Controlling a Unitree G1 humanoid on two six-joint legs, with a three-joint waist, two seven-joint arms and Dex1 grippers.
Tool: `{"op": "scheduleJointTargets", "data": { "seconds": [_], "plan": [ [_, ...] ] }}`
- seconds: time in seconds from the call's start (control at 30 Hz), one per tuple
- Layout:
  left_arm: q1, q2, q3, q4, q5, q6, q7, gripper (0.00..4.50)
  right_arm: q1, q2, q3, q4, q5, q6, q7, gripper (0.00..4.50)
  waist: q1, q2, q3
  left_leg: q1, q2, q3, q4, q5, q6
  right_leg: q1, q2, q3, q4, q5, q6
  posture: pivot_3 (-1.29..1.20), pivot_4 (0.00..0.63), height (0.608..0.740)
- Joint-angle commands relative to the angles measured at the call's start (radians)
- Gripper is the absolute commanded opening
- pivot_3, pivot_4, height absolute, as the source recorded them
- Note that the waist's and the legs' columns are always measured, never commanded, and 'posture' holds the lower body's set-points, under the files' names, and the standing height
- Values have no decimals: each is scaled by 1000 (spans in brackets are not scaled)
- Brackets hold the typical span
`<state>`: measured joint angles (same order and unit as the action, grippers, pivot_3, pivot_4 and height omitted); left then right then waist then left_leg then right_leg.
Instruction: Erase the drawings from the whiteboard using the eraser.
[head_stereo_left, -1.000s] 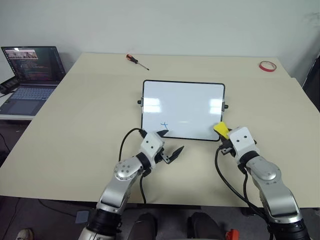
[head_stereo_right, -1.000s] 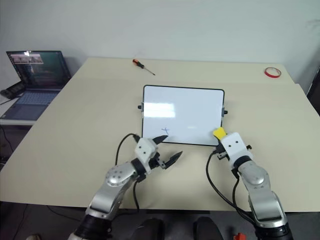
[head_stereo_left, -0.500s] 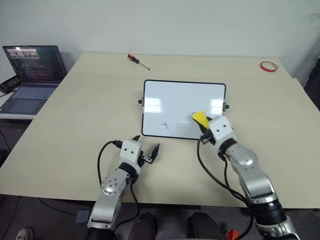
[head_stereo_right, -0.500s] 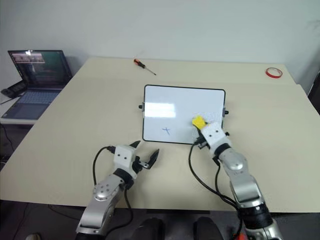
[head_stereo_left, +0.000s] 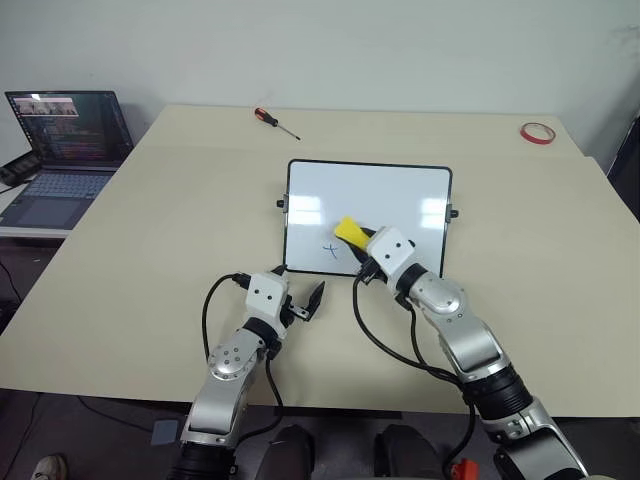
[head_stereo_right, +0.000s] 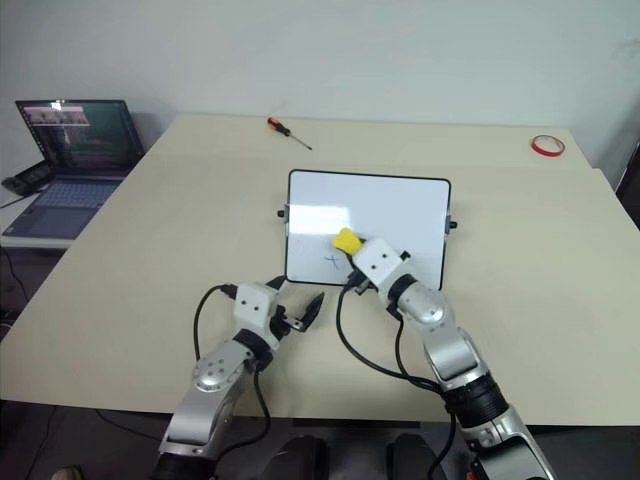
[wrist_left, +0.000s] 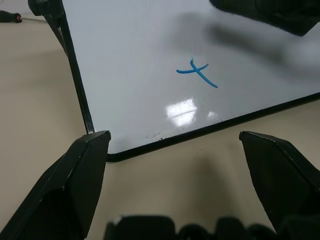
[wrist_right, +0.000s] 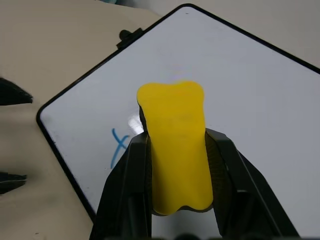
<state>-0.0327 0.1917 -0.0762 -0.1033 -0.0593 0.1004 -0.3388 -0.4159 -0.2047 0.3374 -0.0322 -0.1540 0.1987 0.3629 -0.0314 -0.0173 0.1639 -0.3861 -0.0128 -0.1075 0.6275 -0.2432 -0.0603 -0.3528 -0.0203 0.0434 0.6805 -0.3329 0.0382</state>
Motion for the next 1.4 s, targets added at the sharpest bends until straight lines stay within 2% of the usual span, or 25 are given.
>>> {"op": "scheduleJointTargets", "data": {
  "seconds": [0.03,0.2,0.43,0.63,1.03,1.13,1.4],
  "plan": [
    [-12,-2,-6,-19,-4,-13,-3,4500,-52,18,22,25,-20,-57,14,1176,0,0,0,0,0,0,0,0,0,0,0,0,0,0,0,0,150,740],
    [-13,-3,-12,-23,-6,-2,-7,4500,-141,59,56,150,-64,-76,3,1176,-2,0,0,1,1,0,0,0,0,0,0,0,1,0,0,0,150,740],
    [-10,0,-20,-36,-8,7,-8,4500,-180,59,73,229,-134,-45,-3,1176,0,0,0,0,0,0,0,0,0,0,0,0,0,0,0,0,150,740],
    [-6,0,-23,-48,-11,16,-9,4500,-120,1,118,179,-198,51,63,1176,0,1,0,0,0,0,0,0,0,0,0,0,0,0,0,0,150,740],
    [-22,-5,-35,-35,-18,19,-14,4500,38,-141,37,-29,-188,186,105,1176,7,0,0,2,0,-2,1,0,0,3,0,-1,0,0,0,0,150,740],
    [-28,-4,-35,-28,-19,17,-15,4500,36,-134,22,-34,-178,174,92,1176,7,0,0,2,-1,-2,1,0,0,3,0,-1,0,0,0,0,150,740],
    [-35,-2,-37,-25,-20,16,-27,4500,-68,8,1,25,-121,24,2,1176,0,0,0,2,0,-1,0,0,0,2,0,-1,0,0,0,0,150,740]
  ]
}}
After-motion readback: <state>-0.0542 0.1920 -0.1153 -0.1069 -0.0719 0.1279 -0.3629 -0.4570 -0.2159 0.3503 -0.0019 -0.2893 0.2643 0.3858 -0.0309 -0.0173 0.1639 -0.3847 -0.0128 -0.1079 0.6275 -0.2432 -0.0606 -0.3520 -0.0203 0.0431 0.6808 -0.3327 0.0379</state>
